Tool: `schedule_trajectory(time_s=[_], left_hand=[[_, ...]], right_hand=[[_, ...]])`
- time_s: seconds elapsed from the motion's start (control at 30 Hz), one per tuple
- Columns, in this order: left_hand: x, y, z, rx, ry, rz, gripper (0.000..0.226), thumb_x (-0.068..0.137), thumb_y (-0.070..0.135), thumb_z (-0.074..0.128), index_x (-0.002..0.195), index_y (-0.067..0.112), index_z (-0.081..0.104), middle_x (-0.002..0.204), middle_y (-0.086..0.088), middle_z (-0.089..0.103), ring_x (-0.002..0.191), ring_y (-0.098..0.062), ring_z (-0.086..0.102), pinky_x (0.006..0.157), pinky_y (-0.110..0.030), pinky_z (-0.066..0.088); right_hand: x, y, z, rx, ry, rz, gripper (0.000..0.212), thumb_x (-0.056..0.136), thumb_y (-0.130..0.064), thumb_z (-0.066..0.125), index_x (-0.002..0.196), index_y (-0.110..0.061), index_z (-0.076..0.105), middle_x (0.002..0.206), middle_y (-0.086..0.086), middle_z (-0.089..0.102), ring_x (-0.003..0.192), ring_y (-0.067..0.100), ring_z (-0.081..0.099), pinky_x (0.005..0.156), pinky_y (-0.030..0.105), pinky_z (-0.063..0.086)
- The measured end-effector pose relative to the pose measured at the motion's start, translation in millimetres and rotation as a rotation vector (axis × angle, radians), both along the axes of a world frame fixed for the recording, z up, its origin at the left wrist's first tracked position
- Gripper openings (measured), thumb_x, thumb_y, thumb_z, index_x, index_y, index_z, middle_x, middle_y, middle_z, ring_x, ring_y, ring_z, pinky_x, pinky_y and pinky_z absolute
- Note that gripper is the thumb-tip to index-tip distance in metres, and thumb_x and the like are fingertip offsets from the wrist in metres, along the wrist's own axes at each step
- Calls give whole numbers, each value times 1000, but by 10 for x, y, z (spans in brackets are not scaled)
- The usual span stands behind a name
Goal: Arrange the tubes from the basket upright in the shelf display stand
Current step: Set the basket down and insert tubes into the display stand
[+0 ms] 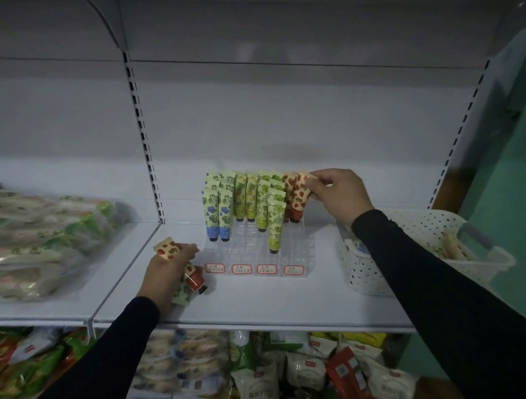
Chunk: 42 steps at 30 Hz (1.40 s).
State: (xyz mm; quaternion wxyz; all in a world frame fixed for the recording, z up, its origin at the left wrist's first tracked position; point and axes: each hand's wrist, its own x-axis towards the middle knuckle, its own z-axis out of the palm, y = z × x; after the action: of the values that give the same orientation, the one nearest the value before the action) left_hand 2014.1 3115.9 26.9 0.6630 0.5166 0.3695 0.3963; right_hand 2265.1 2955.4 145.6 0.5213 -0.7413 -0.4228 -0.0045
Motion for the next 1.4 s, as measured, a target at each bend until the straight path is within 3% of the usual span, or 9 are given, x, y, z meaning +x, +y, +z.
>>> schedule_trajectory(time_s=[0.2, 0.37, 0.53, 0.63, 0.83, 1.4], left_hand=[[-22, 57, -47, 4, -2, -4, 8, 87, 22, 70, 84, 14, 70, 85, -18, 67, 71, -33, 64, 67, -47, 54], [8, 28, -44, 7, -17, -9, 9, 90, 17, 66, 84, 11, 65, 75, -16, 64, 61, -29, 61, 53, -38, 52], [-9, 64, -76, 16, -19, -16, 8, 89, 19, 67, 87, 11, 66, 81, -17, 65, 66, -30, 63, 61, -44, 54], [-11, 94, -99, 8, -20, -30, 8, 88, 19, 68, 88, 12, 67, 83, -17, 65, 70, -31, 64, 67, -50, 55], [-5, 92, -99, 13, -10, -30, 8, 89, 20, 68, 89, 12, 67, 79, -16, 65, 67, -30, 64, 66, -47, 55], [-2, 89, -112, 51, 11, -28, 4, 88, 19, 69, 85, 16, 67, 72, -13, 66, 61, -28, 65, 63, -45, 55]], right_hand=[[34, 153, -60, -5, -26, -11, 26, 89, -23, 69, 110, -8, 73, 103, 6, 73, 96, 20, 68, 95, 40, 53], [38, 189, -112, -39, -50, -16, 25, 90, -22, 68, 106, -4, 74, 112, 7, 72, 99, 20, 67, 97, 38, 51], [65, 248, -165, -88, -62, -1, 28, 91, -25, 65, 113, -8, 72, 116, 9, 70, 105, 22, 66, 99, 40, 50], [106, 280, -177, -106, -25, 1, 26, 92, -25, 63, 108, -9, 74, 112, 7, 72, 103, 23, 68, 98, 42, 51], [85, 290, -181, -46, 22, -25, 21, 87, -26, 70, 93, -7, 77, 93, 5, 74, 86, 18, 70, 90, 38, 55], [107, 331, -216, -28, 17, -3, 22, 86, -26, 72, 95, -7, 76, 95, 6, 74, 88, 22, 71, 89, 42, 56]])
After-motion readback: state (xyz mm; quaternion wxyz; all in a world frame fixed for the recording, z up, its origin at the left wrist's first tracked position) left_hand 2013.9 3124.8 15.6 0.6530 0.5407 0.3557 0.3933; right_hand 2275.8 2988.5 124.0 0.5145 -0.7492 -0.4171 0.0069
